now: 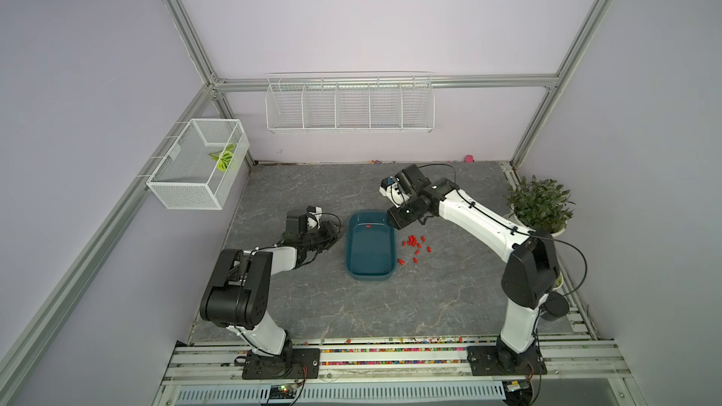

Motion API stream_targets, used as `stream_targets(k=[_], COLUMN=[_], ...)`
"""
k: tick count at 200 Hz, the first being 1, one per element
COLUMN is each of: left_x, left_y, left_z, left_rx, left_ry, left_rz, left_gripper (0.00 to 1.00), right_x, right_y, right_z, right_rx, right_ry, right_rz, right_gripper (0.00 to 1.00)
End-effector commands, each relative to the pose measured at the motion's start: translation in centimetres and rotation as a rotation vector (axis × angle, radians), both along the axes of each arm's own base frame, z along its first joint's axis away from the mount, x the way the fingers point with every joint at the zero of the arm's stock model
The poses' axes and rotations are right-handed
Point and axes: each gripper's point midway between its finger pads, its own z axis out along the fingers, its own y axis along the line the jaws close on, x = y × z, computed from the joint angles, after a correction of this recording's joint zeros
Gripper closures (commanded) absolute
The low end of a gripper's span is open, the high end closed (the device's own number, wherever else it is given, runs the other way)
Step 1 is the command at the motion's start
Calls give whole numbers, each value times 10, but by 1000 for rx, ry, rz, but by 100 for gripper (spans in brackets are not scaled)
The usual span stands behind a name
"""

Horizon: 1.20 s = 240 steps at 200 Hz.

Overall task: Take the screw protection sleeves out of the storage box
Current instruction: Pick up the screw protection sleeve from the storage box.

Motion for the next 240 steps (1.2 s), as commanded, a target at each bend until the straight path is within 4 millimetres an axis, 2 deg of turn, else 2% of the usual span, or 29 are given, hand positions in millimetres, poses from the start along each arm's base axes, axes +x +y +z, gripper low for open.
stream_targets(k=[1, 48, 73, 140, 168, 240], left_x=[5, 5, 6, 5, 5, 5], left_y=[0, -1, -1, 0, -1, -1], left_z=[7, 7, 7, 8, 7, 6], left_rx=[-11, -15, -15, -14, -16, -16], left_ry=[-20, -21, -21, -25, -21, -17], left_rz=[-5, -9, -11, -6, -12, -10], left_gripper=[54, 54, 54, 54, 54, 54], right_x=[-2, 6, 11, 28, 33, 45], right_y=[15, 46, 54, 61, 61, 65], right_z=[-14, -43, -57, -80, -88, -99], right_rx=[-50, -157, -199, -248, -266, -270], right_ry=[10, -27, -39, -47, -62, -84], right_rz=[81, 177, 209, 222, 227, 232], right_gripper=[62, 62, 61, 62, 66, 70])
